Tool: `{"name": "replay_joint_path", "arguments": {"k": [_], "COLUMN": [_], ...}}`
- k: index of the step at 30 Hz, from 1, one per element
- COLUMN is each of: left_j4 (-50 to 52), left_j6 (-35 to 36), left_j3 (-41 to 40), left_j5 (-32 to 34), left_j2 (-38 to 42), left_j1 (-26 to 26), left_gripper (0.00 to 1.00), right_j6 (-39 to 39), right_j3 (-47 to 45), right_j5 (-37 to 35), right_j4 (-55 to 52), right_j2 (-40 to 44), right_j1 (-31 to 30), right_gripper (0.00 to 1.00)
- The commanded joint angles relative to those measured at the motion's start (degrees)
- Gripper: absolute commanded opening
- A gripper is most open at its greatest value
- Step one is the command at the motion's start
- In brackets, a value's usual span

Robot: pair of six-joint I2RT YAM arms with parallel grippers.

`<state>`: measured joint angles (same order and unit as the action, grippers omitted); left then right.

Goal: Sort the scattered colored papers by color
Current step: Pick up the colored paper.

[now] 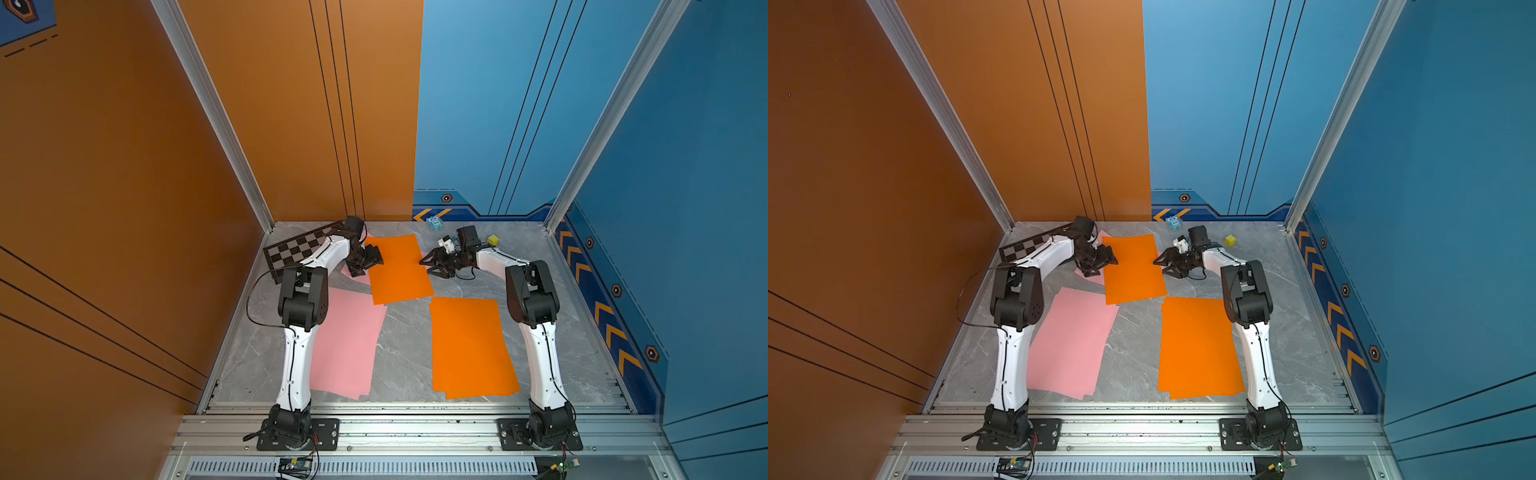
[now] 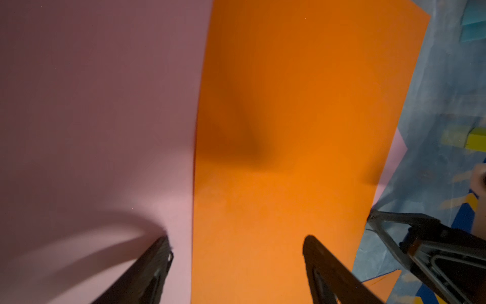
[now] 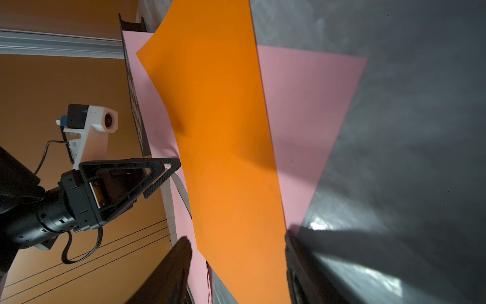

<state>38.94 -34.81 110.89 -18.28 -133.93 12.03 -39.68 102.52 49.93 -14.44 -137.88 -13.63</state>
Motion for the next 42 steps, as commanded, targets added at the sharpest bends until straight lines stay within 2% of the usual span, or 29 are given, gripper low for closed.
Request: {"name": "replay_joint_path", "arguments": {"k": [1,11,16,20,21,23,25,27,29,31,33,36,42], "left_j4": [1.0,-1.4,-4.3,-4.5,-4.5,-4.6,-5.3,-6.8,-8.4,-9.0,-9.9,-12.0,-19.6], "left_j6": [-0.7,-2.4,-4.4,-4.3,-4.3,-4.3,-4.7,-5.8,-6.9,-7.5,-8.0,-9.4,-13.9], "left_j3": [0.7,0.7,-0.4,-0.7,-0.8,-0.9,-1.2,-1.8,-2.3,-2.3,-2.5,-3.2,-5.9], "left_j5": [-1.8,-6.7,-11.1,-11.4,-11.5,-12.1,-13.0,-14.3,-15.6,-16.1,-17.0,-18.4,-21.5], "left_j2": [-2.5,-2.7,-1.9,-1.3,-1.3,-1.3,-1.4,-1.4,-1.3,-1.2,-0.8,0.2,3.1], "left_j1": [0.6,1.0,0.5,0.2,0.2,0.1,0.0,-0.1,-0.3,-0.4,-0.6,-0.9,-1.7], "left_gripper": [0.82,0.82,0.82,0.82,0.82,0.82,0.82,0.82,0.82,0.82,0.82,0.8,0.77], "right_j6": [-0.8,-4.5,-7.4,-10.7,-12.6,-16.6,-20.8,-23.5,-22.7,-20.4,-17.4,-12.5,-9.3], "right_j3": [-1.1,-1.4,-1.4,-3.3,-4.4,-6.3,-7.2,-7.0,-6.6,-6.5,-6.2,-6.1,-6.6], "right_j5": [-3.1,-0.6,0.6,2.1,3.0,5.0,7.1,9.0,9.0,7.9,6.3,3.4,0.3], "right_j4": [-3.7,0.9,4.2,9.7,12.7,19.5,26.2,30.3,29.5,26.5,22.4,15.6,11.4], "right_j2": [-2.3,-3.8,-4.7,-4.0,-3.6,-2.8,-2.6,-3.2,-3.4,-3.3,-3.0,-1.8,0.1], "right_j1": [-0.7,-1.8,-2.4,-2.5,-2.5,-2.6,-2.7,-3.3,-3.6,-3.8,-3.8,-3.6,-2.9], "right_gripper": [0.6,0.6,0.6,0.59,0.6,0.75,0.85,0.91,0.92,0.91,0.84,0.68,0.52]}}
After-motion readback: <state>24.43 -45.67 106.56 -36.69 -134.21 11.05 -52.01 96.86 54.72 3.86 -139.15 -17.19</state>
